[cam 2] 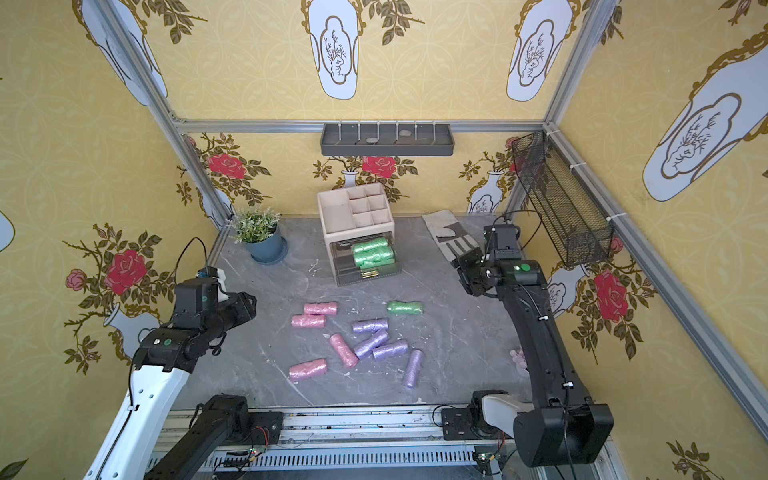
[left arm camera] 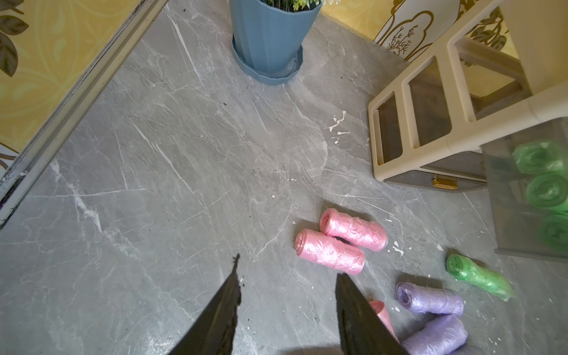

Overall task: Sort the rolls of trash bags by color and place them into the drawer
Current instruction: Pick up the roll of trash bags from the center of the board.

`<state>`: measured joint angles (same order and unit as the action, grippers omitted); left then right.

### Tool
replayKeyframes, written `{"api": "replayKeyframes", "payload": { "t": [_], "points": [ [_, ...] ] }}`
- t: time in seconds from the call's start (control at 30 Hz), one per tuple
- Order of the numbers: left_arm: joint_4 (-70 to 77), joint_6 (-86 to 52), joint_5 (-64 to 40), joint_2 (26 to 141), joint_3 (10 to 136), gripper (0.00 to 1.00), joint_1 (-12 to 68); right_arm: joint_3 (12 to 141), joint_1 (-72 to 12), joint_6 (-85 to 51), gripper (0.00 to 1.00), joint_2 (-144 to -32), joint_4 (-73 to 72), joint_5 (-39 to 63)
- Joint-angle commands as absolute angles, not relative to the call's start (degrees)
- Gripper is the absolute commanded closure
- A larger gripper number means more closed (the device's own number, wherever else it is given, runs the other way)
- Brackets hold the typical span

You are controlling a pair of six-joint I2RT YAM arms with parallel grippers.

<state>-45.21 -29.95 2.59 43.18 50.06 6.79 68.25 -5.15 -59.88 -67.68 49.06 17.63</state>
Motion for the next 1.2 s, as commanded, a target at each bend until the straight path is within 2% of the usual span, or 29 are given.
{"api": "replayKeyframes", "payload": {
  "t": [0.0, 0.23, 0.47, 0.63, 0.93, 1.17],
  "points": [
    [-47.4, -28.7, 2.4, 42.2, 51.2, 0.49, 7.5, 63.3, -2.3, -56.4, 0.48, -66.8, 45.6, 25.1],
    [-50.5, -28.1, 3.6, 41.3, 54.7, 0.50, 12.8, 56.9, -0.1, -55.6, 0.47, -67.2, 40.7, 29.1],
    [-51.3, -25.0, 3.7, 40.5, 61.6, 0.48, 23.7, 54.5, 1.8, -54.6, 0.47, -68.3, 38.3, 31.3],
    [-51.4, -23.3, 4.6, 45.0, 67.4, 0.50, 34.2, 53.4, 4.1, -53.4, 0.46, -68.0, 38.1, 32.7],
    [-53.4, -13.8, 14.4, 65.7, 83.0, 0.49, 59.2, 53.1, 9.6, -50.8, 0.47, -67.0, 39.6, 35.1],
    [-57.4, -2.8, 5.7, 84.4, 97.3, 0.47, 64.3, 54.1, 15.8, -47.7, 0.46, -66.5, 41.8, 37.8]
  ]
}}
